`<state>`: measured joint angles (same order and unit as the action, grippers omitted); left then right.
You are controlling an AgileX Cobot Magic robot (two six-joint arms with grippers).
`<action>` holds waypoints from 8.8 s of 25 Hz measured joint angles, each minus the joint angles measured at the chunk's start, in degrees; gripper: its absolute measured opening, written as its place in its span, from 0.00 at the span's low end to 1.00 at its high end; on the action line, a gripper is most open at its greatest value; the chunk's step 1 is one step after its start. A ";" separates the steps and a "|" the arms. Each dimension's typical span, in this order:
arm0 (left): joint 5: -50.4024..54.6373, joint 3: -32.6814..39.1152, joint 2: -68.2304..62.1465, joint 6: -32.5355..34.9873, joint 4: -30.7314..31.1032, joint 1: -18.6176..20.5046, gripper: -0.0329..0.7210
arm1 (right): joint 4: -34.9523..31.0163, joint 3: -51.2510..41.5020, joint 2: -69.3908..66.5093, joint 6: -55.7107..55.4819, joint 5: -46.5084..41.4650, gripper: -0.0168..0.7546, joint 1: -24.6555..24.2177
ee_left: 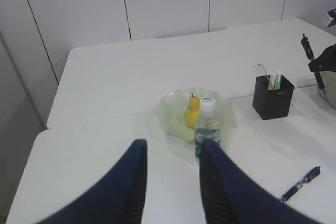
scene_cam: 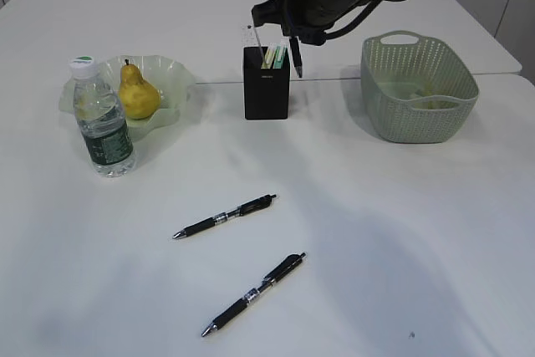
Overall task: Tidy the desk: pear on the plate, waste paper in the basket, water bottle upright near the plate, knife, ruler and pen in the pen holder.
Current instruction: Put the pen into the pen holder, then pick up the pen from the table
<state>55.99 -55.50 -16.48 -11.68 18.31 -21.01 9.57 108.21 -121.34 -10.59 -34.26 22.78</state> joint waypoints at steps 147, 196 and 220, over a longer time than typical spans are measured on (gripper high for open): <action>-1.54 0.10 -7.11 -3.09 -9.95 0.00 0.38 | 5.65 -2.43 21.25 1.05 -37.56 0.43 -4.54; -5.05 0.10 -47.00 28.37 -36.44 0.00 0.44 | 7.45 -67.29 64.99 -4.93 -7.42 0.43 -4.54; 4.05 -31.02 -88.03 34.95 -23.49 -9.15 0.48 | 7.45 -67.29 64.99 -5.02 -7.52 0.43 -4.54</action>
<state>60.05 -86.52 -104.50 23.28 -5.18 -30.16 17.03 40.92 -56.35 -15.61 -41.78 18.24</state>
